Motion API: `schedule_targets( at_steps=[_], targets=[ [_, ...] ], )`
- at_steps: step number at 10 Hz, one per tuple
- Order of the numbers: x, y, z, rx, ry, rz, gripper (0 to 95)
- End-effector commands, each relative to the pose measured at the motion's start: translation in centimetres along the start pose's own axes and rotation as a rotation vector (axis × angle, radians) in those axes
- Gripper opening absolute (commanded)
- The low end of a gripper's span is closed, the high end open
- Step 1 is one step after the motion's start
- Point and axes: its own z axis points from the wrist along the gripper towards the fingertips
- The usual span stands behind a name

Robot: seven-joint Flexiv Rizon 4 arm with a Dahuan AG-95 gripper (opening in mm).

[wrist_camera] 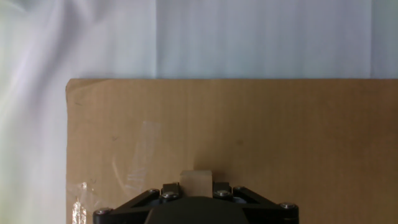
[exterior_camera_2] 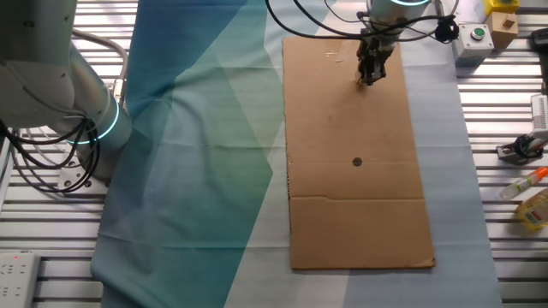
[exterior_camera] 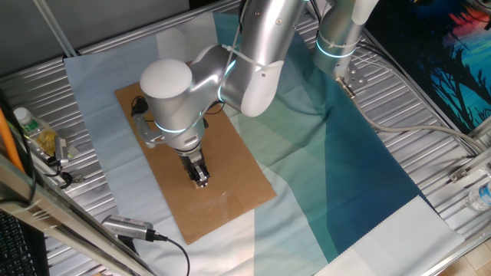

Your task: Hold a small block with the gripper and sweep it from left to right on the table

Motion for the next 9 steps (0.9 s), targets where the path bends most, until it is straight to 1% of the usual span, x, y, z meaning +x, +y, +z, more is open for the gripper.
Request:
schedule_targets(
  at_steps=[1, 5, 8, 9],
  targets=[
    [0.01, -0.04, -0.01, 0.000, -0.001, 0.002, 0.0],
    [0.03, -0.06, 0.02, -0.002, 0.001, -0.002, 0.0],
    [0.04, -0.06, 0.03, 0.000, 0.016, -0.012, 0.0],
    [0.04, -0.06, 0.03, 0.001, 0.016, -0.012, 0.0]
  ],
)
